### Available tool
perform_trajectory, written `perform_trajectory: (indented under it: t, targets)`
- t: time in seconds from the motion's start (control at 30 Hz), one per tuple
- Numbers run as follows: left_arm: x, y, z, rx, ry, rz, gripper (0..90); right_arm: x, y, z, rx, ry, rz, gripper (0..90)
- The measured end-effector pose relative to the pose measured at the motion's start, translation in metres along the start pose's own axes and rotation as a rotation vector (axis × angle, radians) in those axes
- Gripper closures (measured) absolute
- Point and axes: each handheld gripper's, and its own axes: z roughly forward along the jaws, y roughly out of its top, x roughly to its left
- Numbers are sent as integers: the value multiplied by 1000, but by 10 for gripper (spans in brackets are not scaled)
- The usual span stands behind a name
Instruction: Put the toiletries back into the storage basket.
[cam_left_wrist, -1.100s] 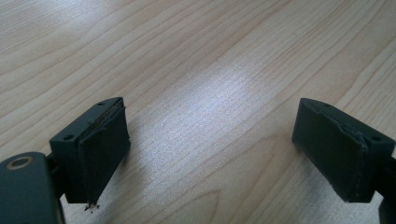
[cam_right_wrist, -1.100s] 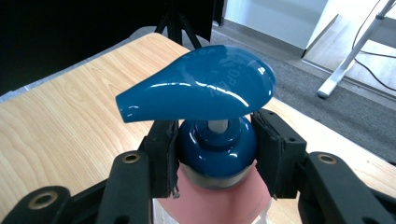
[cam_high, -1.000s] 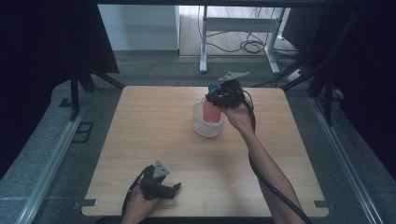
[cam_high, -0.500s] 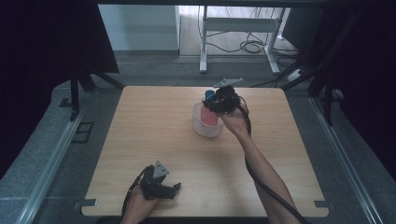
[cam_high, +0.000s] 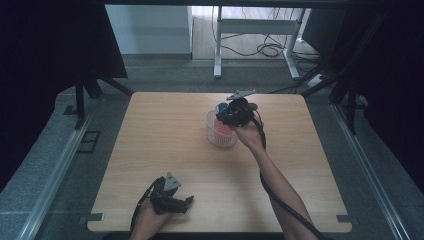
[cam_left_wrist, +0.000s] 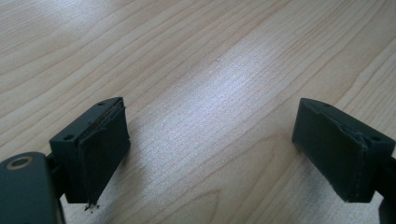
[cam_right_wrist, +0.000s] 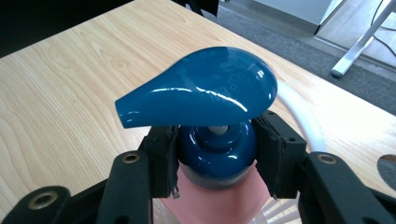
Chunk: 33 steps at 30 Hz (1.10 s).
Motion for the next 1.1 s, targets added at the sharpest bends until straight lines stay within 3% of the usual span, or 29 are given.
perform_trajectory:
  t: [0.33,0.57,1.1]
  targets:
    - [0,0,0,-1,0,-1,104,-2,-8,7,23,15,3,525]
    - [0,0,0,2,0,1,104,-8,-13,7,26,44,42,482]
    - [0,0,0,-1,0,-1,104,-6,-9,-1,25,35,15,379]
